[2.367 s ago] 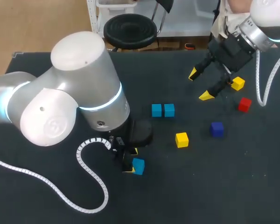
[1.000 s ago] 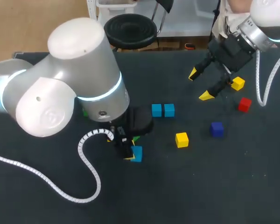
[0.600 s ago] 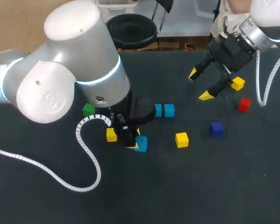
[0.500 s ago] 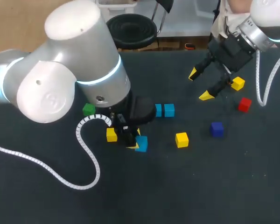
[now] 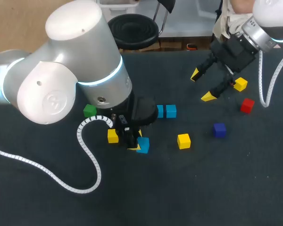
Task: Place the blue cubes, place green cubes on the blue cubes, place the yellow cubes on the green cubes, then place the red cubes on the yellow cubes, and place purple cube on the red cubes.
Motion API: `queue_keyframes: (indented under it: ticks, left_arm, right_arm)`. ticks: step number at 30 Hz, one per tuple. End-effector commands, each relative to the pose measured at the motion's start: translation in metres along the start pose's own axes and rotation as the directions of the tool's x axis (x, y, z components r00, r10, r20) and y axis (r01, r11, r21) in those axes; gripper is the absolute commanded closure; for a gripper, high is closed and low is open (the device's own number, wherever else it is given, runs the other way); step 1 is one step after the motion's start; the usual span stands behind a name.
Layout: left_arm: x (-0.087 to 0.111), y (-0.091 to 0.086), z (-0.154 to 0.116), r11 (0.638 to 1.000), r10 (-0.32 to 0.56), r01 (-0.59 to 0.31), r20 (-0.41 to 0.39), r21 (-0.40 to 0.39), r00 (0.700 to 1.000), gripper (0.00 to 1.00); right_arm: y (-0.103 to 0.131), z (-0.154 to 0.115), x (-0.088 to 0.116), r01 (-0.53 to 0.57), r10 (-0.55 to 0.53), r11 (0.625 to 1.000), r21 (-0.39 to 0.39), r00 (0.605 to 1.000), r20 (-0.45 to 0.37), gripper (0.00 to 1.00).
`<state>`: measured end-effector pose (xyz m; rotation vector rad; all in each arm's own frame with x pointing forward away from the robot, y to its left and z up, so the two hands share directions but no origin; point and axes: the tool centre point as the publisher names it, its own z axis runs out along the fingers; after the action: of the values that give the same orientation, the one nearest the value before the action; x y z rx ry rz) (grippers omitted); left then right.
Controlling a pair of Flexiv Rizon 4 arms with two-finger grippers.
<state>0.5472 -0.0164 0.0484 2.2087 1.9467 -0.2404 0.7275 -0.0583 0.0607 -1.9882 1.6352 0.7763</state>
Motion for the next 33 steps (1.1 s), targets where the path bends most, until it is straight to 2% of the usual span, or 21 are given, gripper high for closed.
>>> queue_keyframes:
  ticks: [1, 5, 9, 12, 19, 25, 33]
  left_arm:
    - [0.0, 0.001, 0.0, 1.0, 0.0, 0.0, -0.001, 0.002, 1.0, 1.0]
    - [0.0, 0.001, 0.0, 1.0, 0.0, 0.0, -0.001, 0.002, 1.0, 1.0]
    - [-0.003, 0.019, -0.009, 0.998, -0.049, 0.049, -0.009, -0.038, 0.999, 1.0]
    - [-0.002, 0.035, -0.013, 0.995, -0.096, 0.095, -0.031, -0.028, 0.995, 1.0]
    - [-0.001, 0.063, -0.024, 0.985, -0.138, 0.133, -0.049, -0.106, 0.989, 1.0]
    - [-0.002, 0.079, -0.017, 0.98, -0.174, 0.166, -0.069, -0.109, 0.982, 1.0]
    - [-0.002, 0.089, -0.005, 0.975, -0.197, 0.186, -0.089, -0.119, 0.976, 1.0]
  right_arm:
    - [0.0, 0.0, 0.0, 0.001, -0.001, 1.0, 0.001, 1.0, 0.001, 0.0]
    - [0.0, 0.0, 0.0, 0.001, -0.001, 1.0, 0.001, 1.0, 0.001, 0.0]
    - [0.0, 0.0, 0.0, 0.001, -0.001, 1.0, 0.001, 1.0, 0.001, 0.0]
    - [0.0, 0.0, 0.0, 0.001, -0.001, 1.0, 0.001, 1.0, 0.001, 0.0]
    - [0.0, 0.0, 0.0, 0.001, -0.001, 1.0, 0.001, 1.0, 0.001, 0.0]
    - [0.0, 0.0, 0.0, 0.001, -0.001, 1.0, 0.001, 1.0, 0.001, 0.0]
    - [0.0, 0.0, 0.0, 0.001, -0.001, 1.0, 0.001, 1.0, 0.001, 0.0]
